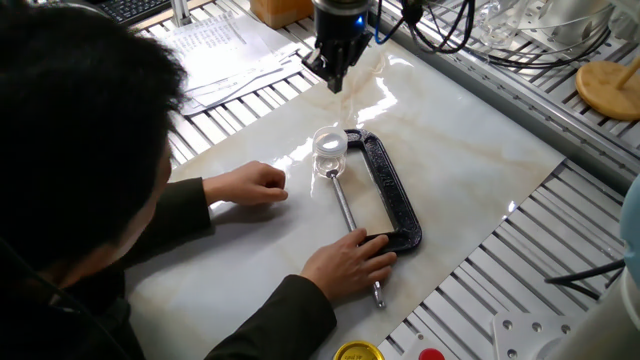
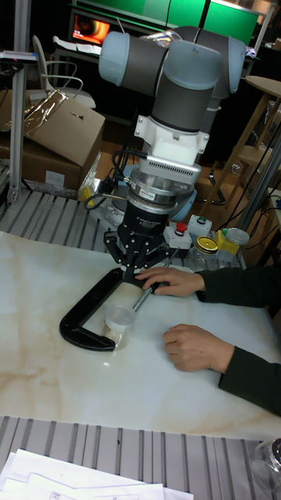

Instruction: Unscrew the lid from the jar

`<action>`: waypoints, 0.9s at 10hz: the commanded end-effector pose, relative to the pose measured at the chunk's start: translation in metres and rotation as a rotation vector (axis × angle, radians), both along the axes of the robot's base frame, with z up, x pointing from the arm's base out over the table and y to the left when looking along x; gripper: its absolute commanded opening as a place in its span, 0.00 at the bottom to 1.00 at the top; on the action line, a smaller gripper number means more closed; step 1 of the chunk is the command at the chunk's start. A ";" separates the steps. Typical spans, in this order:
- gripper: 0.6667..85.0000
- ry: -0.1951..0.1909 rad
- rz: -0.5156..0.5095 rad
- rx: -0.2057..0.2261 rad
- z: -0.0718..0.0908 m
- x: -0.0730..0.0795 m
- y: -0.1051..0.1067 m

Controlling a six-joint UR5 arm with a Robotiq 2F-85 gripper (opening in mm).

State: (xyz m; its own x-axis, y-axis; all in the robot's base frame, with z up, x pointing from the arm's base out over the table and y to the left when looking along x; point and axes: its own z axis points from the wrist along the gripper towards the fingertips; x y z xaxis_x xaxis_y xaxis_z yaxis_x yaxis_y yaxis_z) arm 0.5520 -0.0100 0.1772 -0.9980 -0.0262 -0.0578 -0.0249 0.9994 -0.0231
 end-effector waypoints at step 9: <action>0.01 -0.023 0.032 -0.023 -0.003 0.005 -0.013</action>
State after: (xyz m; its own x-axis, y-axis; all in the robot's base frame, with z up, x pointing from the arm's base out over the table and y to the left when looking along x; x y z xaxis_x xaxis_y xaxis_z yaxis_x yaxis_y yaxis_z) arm 0.5540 -0.0216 0.1709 -0.9952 -0.0619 -0.0764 -0.0581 0.9970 -0.0506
